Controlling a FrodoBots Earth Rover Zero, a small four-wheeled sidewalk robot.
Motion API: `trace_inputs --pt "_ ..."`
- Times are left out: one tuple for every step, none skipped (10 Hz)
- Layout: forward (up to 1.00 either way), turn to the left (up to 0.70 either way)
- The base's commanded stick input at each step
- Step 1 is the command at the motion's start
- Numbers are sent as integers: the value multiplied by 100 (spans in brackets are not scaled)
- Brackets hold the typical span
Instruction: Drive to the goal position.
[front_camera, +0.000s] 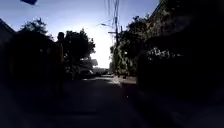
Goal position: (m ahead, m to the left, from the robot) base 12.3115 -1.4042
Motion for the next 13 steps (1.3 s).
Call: trace_inputs --pt "85 13" --pt "85 15" --pt "85 15" --pt "85 15" --pt "85 15" --pt "85 8" --pt "85 0" --pt "85 0" --pt "85 0" --pt "85 -17" --pt "85 -19" --pt "85 -20" --pt "85 -20"
